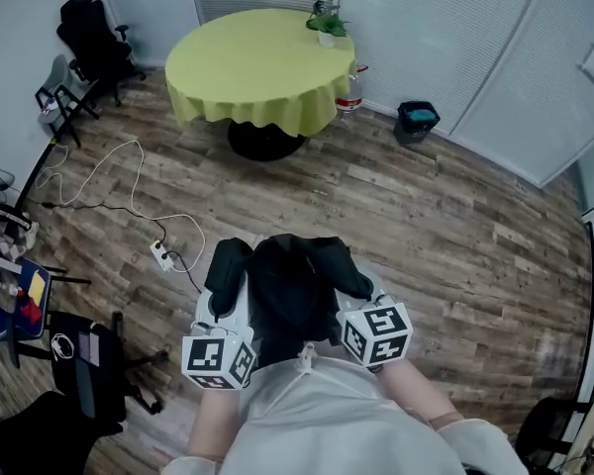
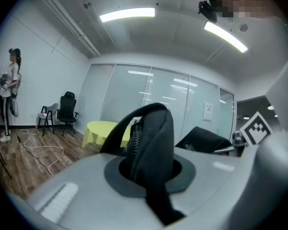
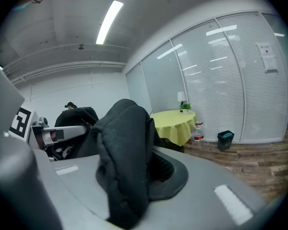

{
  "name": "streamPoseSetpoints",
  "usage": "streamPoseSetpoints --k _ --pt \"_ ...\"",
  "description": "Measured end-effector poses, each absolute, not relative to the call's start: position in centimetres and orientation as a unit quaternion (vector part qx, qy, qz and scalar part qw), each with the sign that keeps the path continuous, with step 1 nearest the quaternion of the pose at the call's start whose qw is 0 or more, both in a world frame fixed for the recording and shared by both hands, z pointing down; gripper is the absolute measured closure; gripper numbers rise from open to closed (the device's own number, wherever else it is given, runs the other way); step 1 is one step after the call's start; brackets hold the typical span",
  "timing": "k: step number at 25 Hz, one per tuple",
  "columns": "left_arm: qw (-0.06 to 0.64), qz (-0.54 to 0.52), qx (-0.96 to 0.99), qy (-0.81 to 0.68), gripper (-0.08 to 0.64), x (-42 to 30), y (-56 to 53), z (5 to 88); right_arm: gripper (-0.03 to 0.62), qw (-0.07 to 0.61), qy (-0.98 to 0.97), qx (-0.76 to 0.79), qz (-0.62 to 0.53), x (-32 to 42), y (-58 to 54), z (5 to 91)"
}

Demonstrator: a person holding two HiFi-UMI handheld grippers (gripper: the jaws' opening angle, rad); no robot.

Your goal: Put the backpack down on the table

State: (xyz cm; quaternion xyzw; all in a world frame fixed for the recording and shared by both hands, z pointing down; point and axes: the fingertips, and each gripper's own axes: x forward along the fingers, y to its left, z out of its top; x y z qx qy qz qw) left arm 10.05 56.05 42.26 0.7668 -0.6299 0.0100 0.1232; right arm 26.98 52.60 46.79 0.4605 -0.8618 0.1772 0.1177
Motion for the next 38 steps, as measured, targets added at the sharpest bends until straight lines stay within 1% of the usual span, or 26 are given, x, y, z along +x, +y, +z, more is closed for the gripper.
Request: streamPoseSetpoints --k 10,20,26,38 --pt "0.130 0.012 0.781 -0.611 0.531 5.7 46.0 41.6 0.563 0.117 -0.852 0.477 0.182 22.7 43.1 46.0" --pt "0.124 -0.004 0.794 -0.595 0.531 -1.4 34.6 39.4 0.564 0.114 -0.842 0.500 0.167 15.8 32.4 43.7" --pt "0.121 -0.009 0.796 -0.593 0.531 -5.4 30.1 38.3 0.563 0.105 -0.845 0.498 0.165 12.1 27.9 42.5" --pt "0.147 0.000 0.767 -0.625 0.531 -8.2 23.4 40.8 0.563 0.128 -0.861 0.456 0.188 9.1 19.5 45.1"
